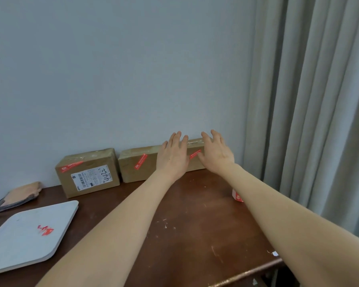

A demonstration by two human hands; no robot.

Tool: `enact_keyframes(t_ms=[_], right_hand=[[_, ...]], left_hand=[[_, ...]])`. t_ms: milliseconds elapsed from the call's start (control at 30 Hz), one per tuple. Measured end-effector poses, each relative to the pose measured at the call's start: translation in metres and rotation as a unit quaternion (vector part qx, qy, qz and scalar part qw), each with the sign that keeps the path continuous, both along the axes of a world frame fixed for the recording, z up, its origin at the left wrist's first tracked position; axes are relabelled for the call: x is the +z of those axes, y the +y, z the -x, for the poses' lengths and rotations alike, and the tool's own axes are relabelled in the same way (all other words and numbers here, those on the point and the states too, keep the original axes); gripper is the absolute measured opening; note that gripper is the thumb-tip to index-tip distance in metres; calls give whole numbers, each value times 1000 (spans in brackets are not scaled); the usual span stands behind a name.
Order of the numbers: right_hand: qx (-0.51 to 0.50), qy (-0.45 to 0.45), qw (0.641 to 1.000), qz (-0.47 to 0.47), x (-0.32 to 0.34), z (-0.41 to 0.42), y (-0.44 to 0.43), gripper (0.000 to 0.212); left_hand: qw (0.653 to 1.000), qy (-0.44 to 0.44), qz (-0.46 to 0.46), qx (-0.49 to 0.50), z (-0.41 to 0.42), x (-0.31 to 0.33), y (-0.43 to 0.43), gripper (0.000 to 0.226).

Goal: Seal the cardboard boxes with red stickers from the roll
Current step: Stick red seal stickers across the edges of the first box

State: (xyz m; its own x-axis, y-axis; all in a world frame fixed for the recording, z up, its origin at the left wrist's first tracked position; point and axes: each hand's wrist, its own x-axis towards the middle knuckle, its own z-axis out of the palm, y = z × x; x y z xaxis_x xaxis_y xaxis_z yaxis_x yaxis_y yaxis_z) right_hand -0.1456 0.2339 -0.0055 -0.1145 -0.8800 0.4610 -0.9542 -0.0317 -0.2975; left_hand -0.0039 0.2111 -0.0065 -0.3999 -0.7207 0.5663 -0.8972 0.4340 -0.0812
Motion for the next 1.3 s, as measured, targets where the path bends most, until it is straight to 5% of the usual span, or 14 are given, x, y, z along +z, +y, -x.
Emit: enact_keyframes(t_ms=[667,967,1300], right_hand=[[-80,-301,944,-108,-39,48,-162,80],[-76,-320,937,-117,-46,57,-182,71],[-88,-264,952,-127,-39,35,-136,51]], left_hand=[[950,204,-233,42,36,-27,-144,59],[896,318,-304,64,46,-30,-165,58],[907,289,-302,52,25,-15,-121,56]])
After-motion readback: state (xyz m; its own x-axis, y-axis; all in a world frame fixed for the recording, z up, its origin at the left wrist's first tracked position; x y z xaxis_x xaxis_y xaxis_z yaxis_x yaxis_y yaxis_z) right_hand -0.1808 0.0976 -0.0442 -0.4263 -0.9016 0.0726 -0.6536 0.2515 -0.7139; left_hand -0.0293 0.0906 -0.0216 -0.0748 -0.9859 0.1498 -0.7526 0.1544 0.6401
